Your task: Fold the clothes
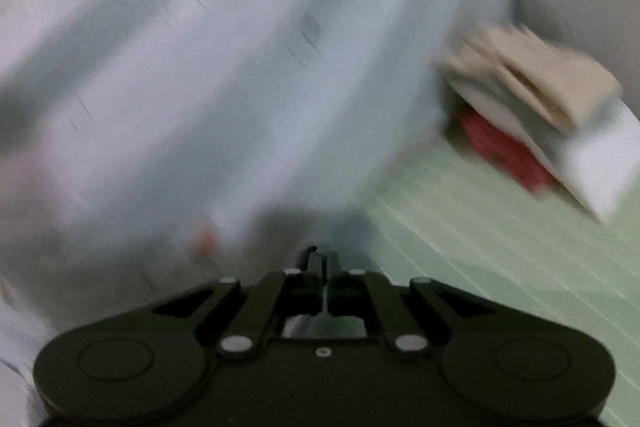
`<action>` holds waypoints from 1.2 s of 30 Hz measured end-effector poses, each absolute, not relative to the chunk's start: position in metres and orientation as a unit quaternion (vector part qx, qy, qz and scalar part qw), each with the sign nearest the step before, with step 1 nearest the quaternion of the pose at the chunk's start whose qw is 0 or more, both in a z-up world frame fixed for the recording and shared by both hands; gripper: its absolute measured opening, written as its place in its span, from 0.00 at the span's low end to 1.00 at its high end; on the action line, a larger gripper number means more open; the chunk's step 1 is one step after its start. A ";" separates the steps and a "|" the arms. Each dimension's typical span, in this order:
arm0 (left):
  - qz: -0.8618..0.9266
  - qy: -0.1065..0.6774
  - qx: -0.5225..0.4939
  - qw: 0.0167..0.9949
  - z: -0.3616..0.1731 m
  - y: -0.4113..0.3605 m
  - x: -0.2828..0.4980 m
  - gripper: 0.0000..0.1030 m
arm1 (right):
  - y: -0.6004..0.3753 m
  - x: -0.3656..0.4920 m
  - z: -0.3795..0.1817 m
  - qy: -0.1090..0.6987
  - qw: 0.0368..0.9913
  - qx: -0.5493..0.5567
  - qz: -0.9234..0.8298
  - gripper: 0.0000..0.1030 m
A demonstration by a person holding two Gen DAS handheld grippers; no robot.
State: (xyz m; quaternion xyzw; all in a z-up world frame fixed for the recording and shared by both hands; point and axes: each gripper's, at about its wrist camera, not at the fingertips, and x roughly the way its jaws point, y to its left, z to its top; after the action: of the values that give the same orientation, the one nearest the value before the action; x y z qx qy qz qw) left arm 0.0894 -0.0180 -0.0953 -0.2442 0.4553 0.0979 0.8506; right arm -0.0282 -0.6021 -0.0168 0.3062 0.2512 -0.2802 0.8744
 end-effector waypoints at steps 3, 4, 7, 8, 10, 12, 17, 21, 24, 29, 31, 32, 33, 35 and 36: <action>0.125 0.459 -0.232 0.849 -0.097 0.002 0.076 0.24 | -0.595 -0.067 -0.079 0.345 0.827 0.331 -0.295 0.02; 0.134 0.462 -0.223 0.848 -0.098 0.005 0.073 0.24 | -0.590 -0.079 -0.100 0.379 0.809 0.336 -0.298 0.02; 0.144 0.470 -0.191 0.850 -0.098 0.008 0.063 0.24 | -0.576 -0.108 -0.142 0.453 0.768 0.342 -0.297 0.01; 0.141 0.469 -0.181 0.853 -0.095 0.005 0.061 0.26 | -0.575 -0.114 -0.147 0.462 0.760 0.350 -0.294 0.02; 0.136 0.468 -0.160 0.859 -0.089 -0.002 0.056 0.31 | -0.576 -0.118 -0.144 0.467 0.758 0.351 -0.291 0.10; 0.146 0.464 -0.126 0.865 -0.082 -0.012 0.049 0.36 | -0.576 -0.118 -0.136 0.466 0.768 0.332 -0.288 0.32; 0.136 0.423 -0.091 0.891 -0.062 -0.033 0.026 0.83 | -0.555 -0.095 -0.111 0.436 0.840 0.163 -0.279 1.00; 0.104 0.417 -0.081 0.900 -0.061 -0.060 0.027 0.90 | -0.545 -0.062 -0.117 0.434 0.870 0.068 -0.225 1.00; 0.077 0.437 -0.069 0.893 -0.073 -0.086 0.035 0.92 | -0.538 -0.033 -0.131 0.435 0.878 0.032 -0.197 1.00; 0.046 0.476 -0.063 0.876 -0.101 -0.121 0.052 0.92 | -0.531 0.011 -0.148 0.430 0.888 -0.003 -0.161 1.00; 0.038 0.494 -0.057 0.867 -0.110 -0.132 0.060 0.92 | -0.530 0.020 -0.151 0.423 0.893 -0.013 -0.155 0.97; 0.033 0.500 -0.055 0.863 -0.113 -0.137 0.062 0.92 | -0.529 0.022 -0.152 0.426 0.893 -0.017 -0.148 0.94; 0.030 0.506 -0.054 0.860 -0.117 -0.143 0.065 0.92 | -0.530 0.025 -0.154 0.431 0.891 -0.020 -0.142 0.84; 0.026 0.518 -0.051 0.853 -0.123 -0.155 0.068 0.92 | -0.535 0.028 -0.159 0.434 0.890 -0.016 -0.137 0.66; 0.020 0.525 -0.042 0.850 -0.126 -0.161 0.067 0.92 | -0.538 0.027 -0.160 0.430 0.893 -0.006 -0.135 0.59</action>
State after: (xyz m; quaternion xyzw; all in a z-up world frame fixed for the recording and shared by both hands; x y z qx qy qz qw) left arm 0.0667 -0.1607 -0.1261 -0.0421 0.5246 0.0203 0.8501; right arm 0.0268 -0.5377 -0.1597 -0.0064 0.4298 -0.1348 0.8928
